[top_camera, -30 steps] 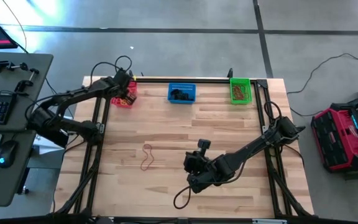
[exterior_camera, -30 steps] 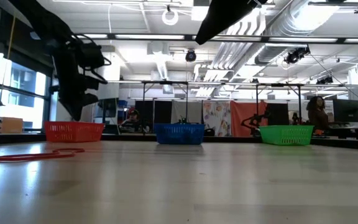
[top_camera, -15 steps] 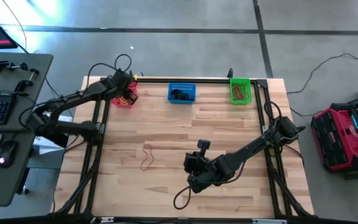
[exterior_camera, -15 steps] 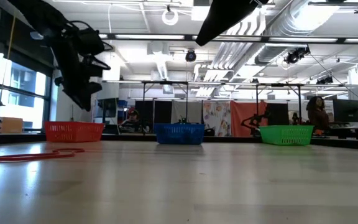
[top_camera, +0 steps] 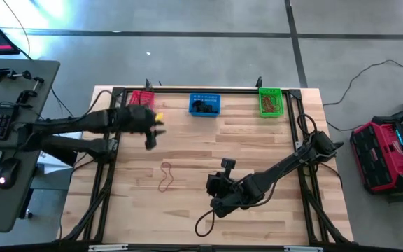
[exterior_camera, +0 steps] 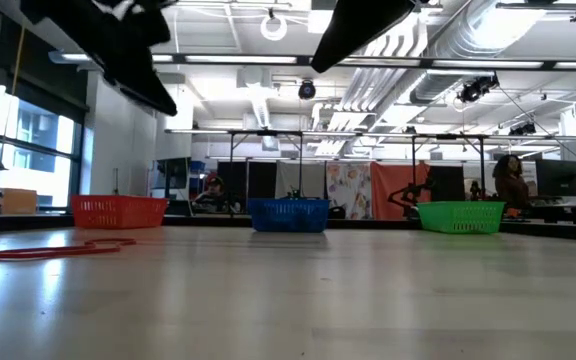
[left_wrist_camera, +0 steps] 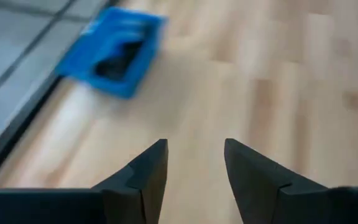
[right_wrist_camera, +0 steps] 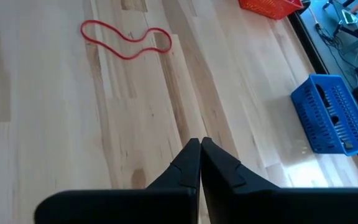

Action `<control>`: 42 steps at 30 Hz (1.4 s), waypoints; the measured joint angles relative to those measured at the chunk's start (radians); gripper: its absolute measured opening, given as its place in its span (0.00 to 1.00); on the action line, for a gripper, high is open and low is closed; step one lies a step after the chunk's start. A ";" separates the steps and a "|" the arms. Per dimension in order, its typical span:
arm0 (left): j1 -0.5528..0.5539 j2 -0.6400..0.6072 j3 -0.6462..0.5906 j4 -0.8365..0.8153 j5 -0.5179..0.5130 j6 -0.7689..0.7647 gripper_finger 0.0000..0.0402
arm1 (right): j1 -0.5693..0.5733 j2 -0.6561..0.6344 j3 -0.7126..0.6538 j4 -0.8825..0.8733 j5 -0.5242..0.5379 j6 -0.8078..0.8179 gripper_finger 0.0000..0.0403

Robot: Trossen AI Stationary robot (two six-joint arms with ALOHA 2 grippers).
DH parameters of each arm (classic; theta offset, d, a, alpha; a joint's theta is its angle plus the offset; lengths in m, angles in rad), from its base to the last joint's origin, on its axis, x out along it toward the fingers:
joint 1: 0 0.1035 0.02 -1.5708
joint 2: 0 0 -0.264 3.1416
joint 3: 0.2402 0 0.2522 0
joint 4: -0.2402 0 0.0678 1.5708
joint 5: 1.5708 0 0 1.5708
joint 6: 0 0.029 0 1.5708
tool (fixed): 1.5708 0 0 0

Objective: Sort rubber bands into baskets
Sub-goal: Put the red rubber band into the green bin

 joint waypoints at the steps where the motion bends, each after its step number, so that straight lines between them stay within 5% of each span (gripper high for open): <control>1: -0.052 -0.006 0.000 -0.001 0.000 0.000 0.37 | 0.000 0.000 0.000 0.000 -0.001 0.000 0.00; 11: -0.472 0.051 0.000 -0.007 0.000 0.001 0.29 | -0.002 0.001 -0.161 0.240 -0.060 -0.018 0.00; 21: -0.705 0.238 0.000 -0.049 0.043 -0.016 0.28 | -0.002 0.001 -0.320 0.547 -0.106 -0.073 0.00; 31: -0.664 0.401 0.000 -0.051 -0.024 0.044 0.28 | -0.007 0.001 -0.322 0.577 -0.138 -0.105 0.00; 42: -0.551 0.477 0.000 -0.051 0.099 0.163 0.27 | -0.034 0.001 -0.322 0.583 -0.163 -0.132 0.00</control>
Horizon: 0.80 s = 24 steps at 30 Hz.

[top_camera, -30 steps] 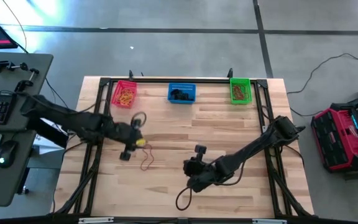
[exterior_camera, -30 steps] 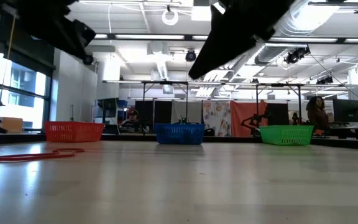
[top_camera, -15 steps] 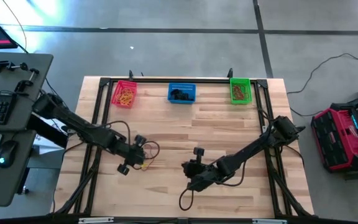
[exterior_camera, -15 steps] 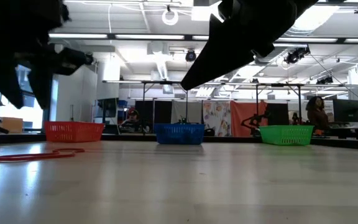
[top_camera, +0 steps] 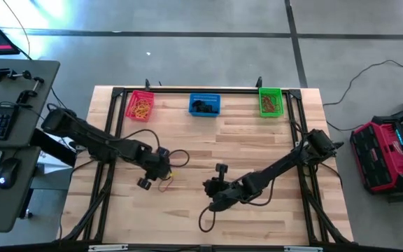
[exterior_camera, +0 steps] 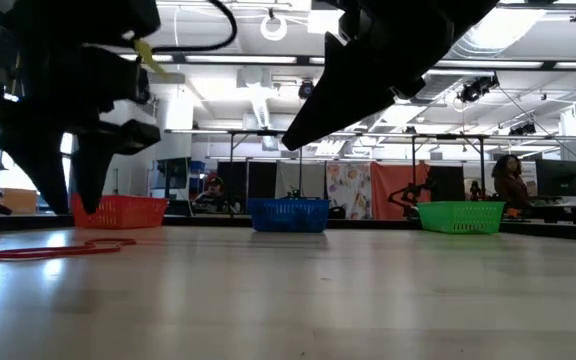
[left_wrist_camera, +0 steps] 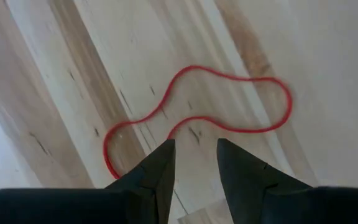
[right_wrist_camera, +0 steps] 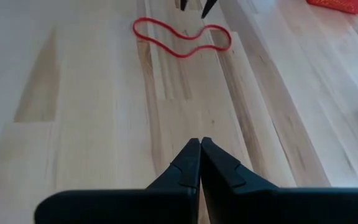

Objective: Sort rubber bands into baskets
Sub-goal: Put the red rubber band into the green bin

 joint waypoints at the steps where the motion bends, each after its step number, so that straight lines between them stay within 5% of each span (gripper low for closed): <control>1: 0.005 0.011 0.000 0.000 0.001 0.000 0.27 | 0.000 0.000 0.000 0.000 0.000 0.000 0.00; 24: 0.049 0.146 0.002 0.040 -0.017 0.072 0.04 | 0.001 0.000 0.001 0.000 -0.003 0.000 0.00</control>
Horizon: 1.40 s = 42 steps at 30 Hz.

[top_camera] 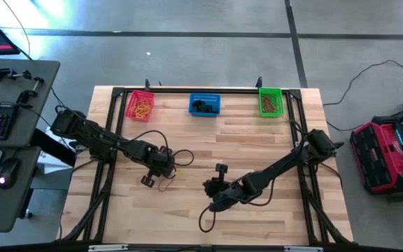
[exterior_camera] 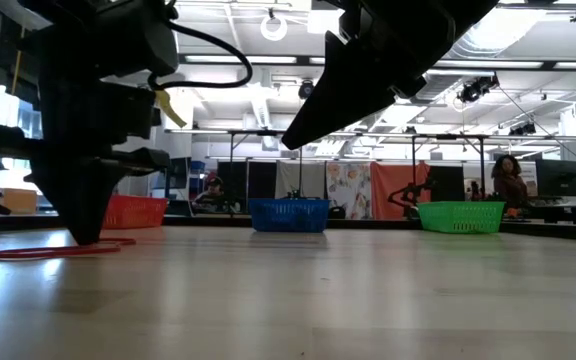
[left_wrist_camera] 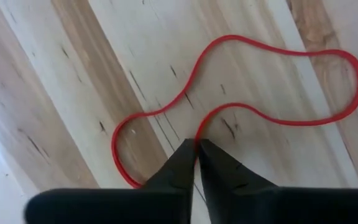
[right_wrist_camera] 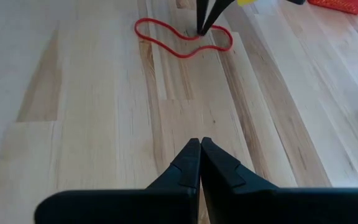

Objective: Sort rubber bands into baskets
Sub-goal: Put the red rubber band into the green bin

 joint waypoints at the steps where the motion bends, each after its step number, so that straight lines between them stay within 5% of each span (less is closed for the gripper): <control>1: 0.000 -0.002 0.000 0.000 -0.001 0.001 0.02 | 0.000 0.000 0.000 0.000 0.000 0.000 0.00; 15: 0.008 -0.162 0.034 0.047 -0.034 -0.038 0.00 | 0.012 -0.001 0.000 0.016 0.026 -0.039 0.00; 22: 0.041 -0.263 0.035 0.137 -0.038 -0.123 0.00 | -0.023 -0.001 0.000 0.169 0.021 0.031 0.02; 35: 0.045 -0.274 0.034 0.357 -0.063 -0.132 0.00 | -0.093 0.005 0.000 0.303 0.095 0.057 0.41; 42: 0.045 -0.275 0.034 0.496 -0.047 -0.130 0.00 | -0.136 0.005 0.000 0.312 0.091 -0.003 0.50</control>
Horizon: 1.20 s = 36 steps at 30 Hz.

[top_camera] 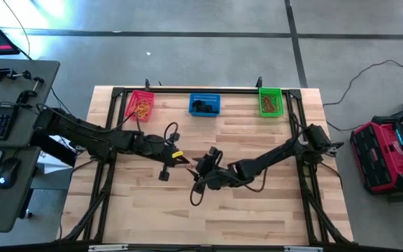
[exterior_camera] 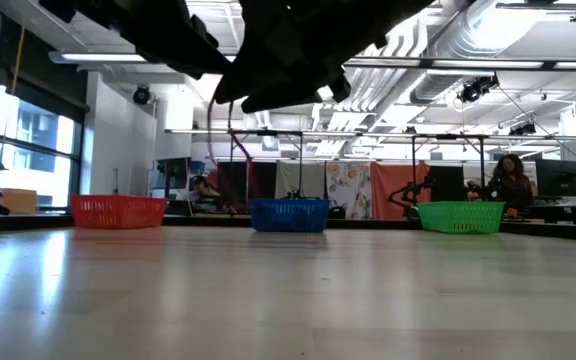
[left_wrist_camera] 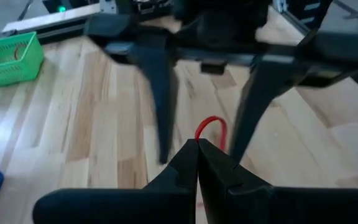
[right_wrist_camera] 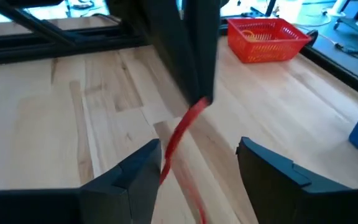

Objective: Sort rubber bands into baskets
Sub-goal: Put the red rubber band into the green bin

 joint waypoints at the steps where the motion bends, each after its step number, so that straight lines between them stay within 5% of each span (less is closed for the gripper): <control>1: 0.000 0.000 0.000 0.007 0.006 0.000 0.00 | -0.005 0.000 0.000 0.007 0.000 -0.016 0.50; 10: -0.001 -0.001 0.000 0.054 0.022 0.000 0.00 | -0.017 0.000 0.000 0.058 -0.002 -0.094 0.41; 18: -0.002 -0.001 0.000 0.098 0.078 -0.003 0.01 | -0.010 0.001 0.000 0.086 0.003 -0.154 0.04; 27: -0.014 -0.001 -0.010 0.205 0.068 0.005 0.14 | 0.000 0.001 0.000 0.093 -0.001 -0.177 0.01; 36: -0.011 0.000 -0.183 0.500 -0.047 0.032 0.26 | 0.007 -0.008 0.000 0.013 0.030 -0.186 0.00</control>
